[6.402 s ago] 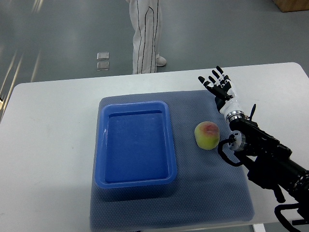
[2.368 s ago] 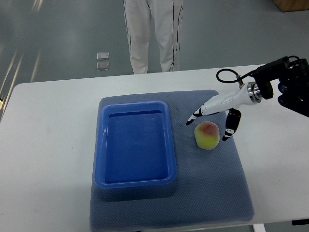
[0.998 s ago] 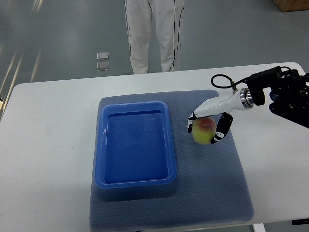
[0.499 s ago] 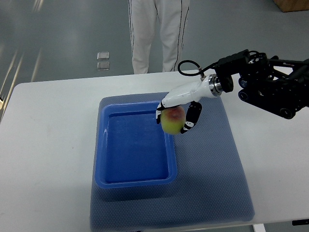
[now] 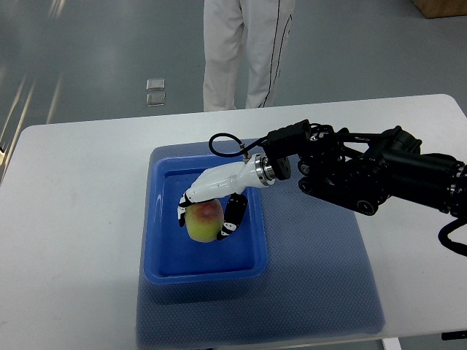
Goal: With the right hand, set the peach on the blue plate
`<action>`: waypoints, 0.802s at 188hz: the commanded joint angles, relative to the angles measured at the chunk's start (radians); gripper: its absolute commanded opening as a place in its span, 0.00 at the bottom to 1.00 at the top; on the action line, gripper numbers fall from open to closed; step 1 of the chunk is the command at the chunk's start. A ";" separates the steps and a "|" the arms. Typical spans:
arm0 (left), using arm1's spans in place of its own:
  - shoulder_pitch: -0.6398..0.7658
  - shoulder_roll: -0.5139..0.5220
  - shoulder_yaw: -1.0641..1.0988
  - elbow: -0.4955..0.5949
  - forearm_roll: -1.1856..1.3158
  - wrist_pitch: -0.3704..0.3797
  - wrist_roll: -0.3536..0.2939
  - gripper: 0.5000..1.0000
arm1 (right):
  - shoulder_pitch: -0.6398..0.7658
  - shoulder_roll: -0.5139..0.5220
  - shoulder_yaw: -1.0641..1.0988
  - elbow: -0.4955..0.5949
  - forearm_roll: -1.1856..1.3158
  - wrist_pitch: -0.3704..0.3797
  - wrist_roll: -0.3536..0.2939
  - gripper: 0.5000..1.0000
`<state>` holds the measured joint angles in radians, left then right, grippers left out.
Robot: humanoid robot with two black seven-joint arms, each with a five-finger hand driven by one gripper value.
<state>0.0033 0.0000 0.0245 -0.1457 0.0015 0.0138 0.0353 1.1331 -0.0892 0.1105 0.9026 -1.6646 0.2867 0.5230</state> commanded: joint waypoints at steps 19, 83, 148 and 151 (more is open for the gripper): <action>0.000 0.000 0.000 0.000 0.000 0.000 0.000 1.00 | -0.024 0.003 0.000 -0.002 0.000 -0.032 0.000 0.52; 0.000 0.000 0.000 0.000 0.000 0.000 0.000 1.00 | -0.053 0.014 0.000 -0.002 0.002 -0.055 0.000 0.78; 0.000 0.000 0.000 0.000 0.000 0.000 0.000 1.00 | -0.052 0.003 0.003 -0.002 0.002 -0.057 0.000 0.79; 0.000 0.000 0.000 0.000 0.000 0.000 0.000 1.00 | -0.052 0.002 0.003 -0.002 0.003 -0.055 0.000 0.79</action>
<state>0.0031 0.0000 0.0245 -0.1457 0.0015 0.0138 0.0353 1.0800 -0.0835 0.1118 0.9006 -1.6627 0.2320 0.5230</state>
